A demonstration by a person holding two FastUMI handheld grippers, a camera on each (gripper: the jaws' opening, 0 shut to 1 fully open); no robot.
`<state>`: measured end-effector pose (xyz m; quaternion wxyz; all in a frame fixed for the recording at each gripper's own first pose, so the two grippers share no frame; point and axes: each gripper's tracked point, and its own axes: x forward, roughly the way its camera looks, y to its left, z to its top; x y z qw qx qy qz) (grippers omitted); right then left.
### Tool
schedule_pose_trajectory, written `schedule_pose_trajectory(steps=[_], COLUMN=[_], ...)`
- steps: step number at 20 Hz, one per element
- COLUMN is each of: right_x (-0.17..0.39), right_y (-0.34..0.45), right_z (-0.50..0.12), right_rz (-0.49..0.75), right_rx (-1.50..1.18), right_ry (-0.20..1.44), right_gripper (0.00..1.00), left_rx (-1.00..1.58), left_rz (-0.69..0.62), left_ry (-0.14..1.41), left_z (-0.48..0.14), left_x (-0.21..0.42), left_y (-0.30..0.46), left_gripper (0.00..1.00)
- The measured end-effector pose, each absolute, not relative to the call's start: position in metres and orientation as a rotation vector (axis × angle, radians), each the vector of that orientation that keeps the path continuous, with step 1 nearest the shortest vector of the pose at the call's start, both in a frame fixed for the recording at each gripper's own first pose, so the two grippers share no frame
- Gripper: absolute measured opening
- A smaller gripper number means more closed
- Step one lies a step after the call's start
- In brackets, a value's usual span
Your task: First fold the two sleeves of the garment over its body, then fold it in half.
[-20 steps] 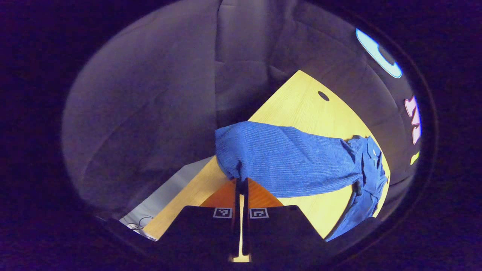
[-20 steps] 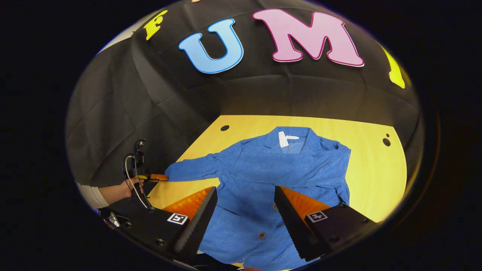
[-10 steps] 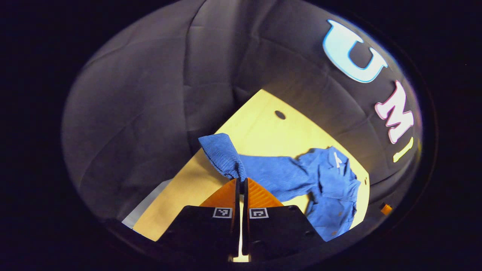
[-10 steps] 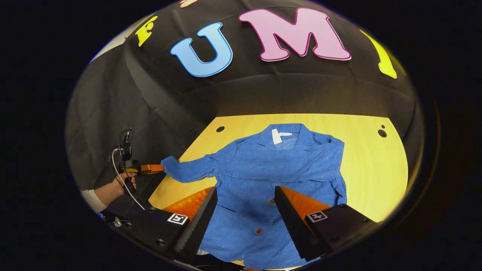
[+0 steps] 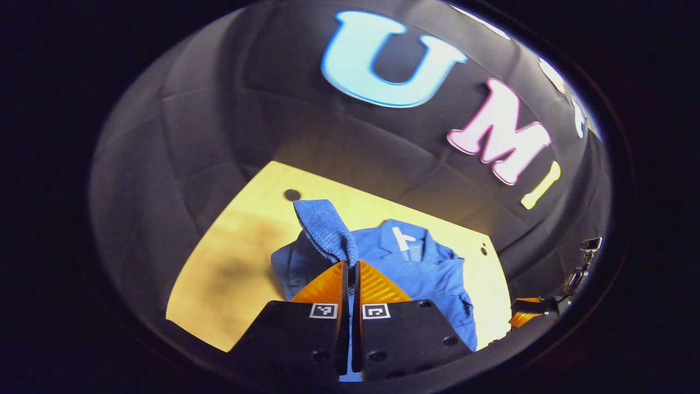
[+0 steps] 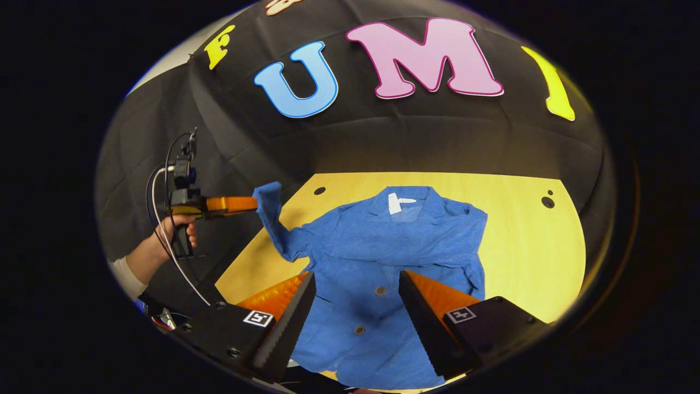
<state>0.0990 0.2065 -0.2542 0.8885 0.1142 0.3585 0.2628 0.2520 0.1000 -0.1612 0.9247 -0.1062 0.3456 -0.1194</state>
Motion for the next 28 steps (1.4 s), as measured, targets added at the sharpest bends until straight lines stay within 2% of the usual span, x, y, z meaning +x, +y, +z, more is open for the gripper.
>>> schedule_pose_trajectory(steps=[10,18,22,24,26,27,28], right_x=[0.084,0.08,0.079,0.079,0.078,0.078,0.077], right_y=[0.114,0.054,0.038,0.034,0.028,0.025,0.02], right_z=[-0.282,-0.306,-0.318,-0.32,-0.32,-0.322,-0.325], right_rz=[0.431,0.348,0.336,0.337,0.339,0.34,0.337], right_rx=[0.274,0.316,0.334,0.343,0.337,0.331,0.327], right_ry=[0.789,0.841,0.867,0.872,0.868,0.868,0.873], right_gripper=[0.98,0.98,0.98,0.98,0.98,0.98,0.98], left_rx=[-0.073,-0.058,0.028,0.087,0.093,0.066,0.024], left_rz=[-0.498,-0.484,-0.541,-0.531,-0.532,-0.553,-0.584], left_ry=[0.789,0.925,0.953,1.039,1.035,1.026,1.004], left_z=[-0.17,-0.245,-0.272,-0.305,-0.324,-0.322,-0.313], left_x=[0.297,0.321,0.323,0.317,0.321,0.318,0.316], left_y=[-0.108,-0.178,-0.216,-0.223,-0.238,-0.248,-0.26], left_gripper=[0.0,0.0,0.0,0.03,0.07,0.05,0.24])
